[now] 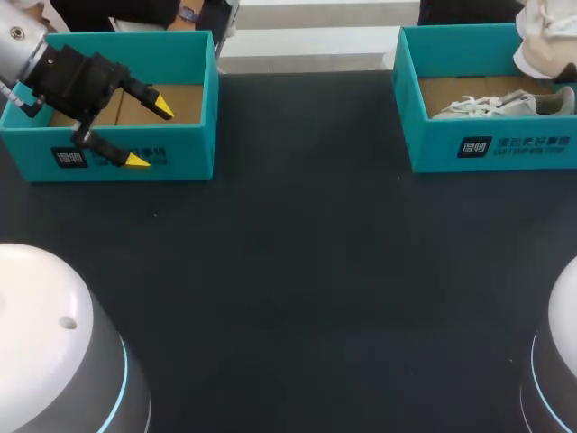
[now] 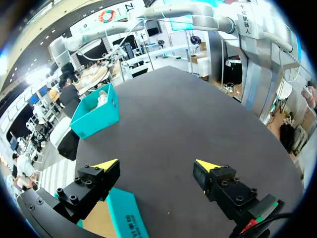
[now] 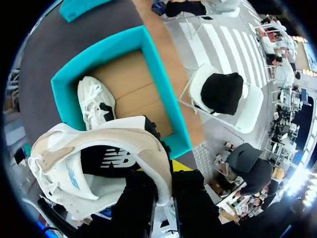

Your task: Take the shoe out of the shoebox, open the shoe tongue, remove and reinsert the insole, then place the shoe into the shoebox

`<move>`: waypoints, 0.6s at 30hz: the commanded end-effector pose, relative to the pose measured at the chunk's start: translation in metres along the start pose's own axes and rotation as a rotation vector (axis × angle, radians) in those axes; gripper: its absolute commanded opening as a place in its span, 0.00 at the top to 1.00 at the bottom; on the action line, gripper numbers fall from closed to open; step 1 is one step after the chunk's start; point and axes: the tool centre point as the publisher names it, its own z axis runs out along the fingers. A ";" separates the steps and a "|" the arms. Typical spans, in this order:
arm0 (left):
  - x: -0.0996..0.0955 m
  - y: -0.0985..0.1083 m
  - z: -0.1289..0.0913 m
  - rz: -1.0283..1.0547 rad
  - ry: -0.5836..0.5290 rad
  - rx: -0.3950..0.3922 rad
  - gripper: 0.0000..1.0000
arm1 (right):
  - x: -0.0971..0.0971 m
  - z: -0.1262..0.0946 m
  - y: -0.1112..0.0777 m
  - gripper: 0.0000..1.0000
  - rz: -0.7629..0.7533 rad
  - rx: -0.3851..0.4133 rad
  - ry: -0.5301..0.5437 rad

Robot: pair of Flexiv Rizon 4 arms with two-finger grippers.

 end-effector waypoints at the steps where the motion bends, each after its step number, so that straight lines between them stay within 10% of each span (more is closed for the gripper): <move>1: 0.000 -0.001 0.000 -0.001 0.001 -0.004 0.00 | 0.000 0.001 -0.011 1.00 0.689 0.061 -0.056; 10: 0.000 -0.001 0.000 -0.001 0.001 -0.004 0.00 | 0.008 0.003 -0.041 1.00 1.279 0.196 -0.007; 18: 0.000 -0.001 0.000 -0.001 0.001 -0.004 0.00 | 0.009 0.002 -0.041 1.00 1.311 0.215 0.012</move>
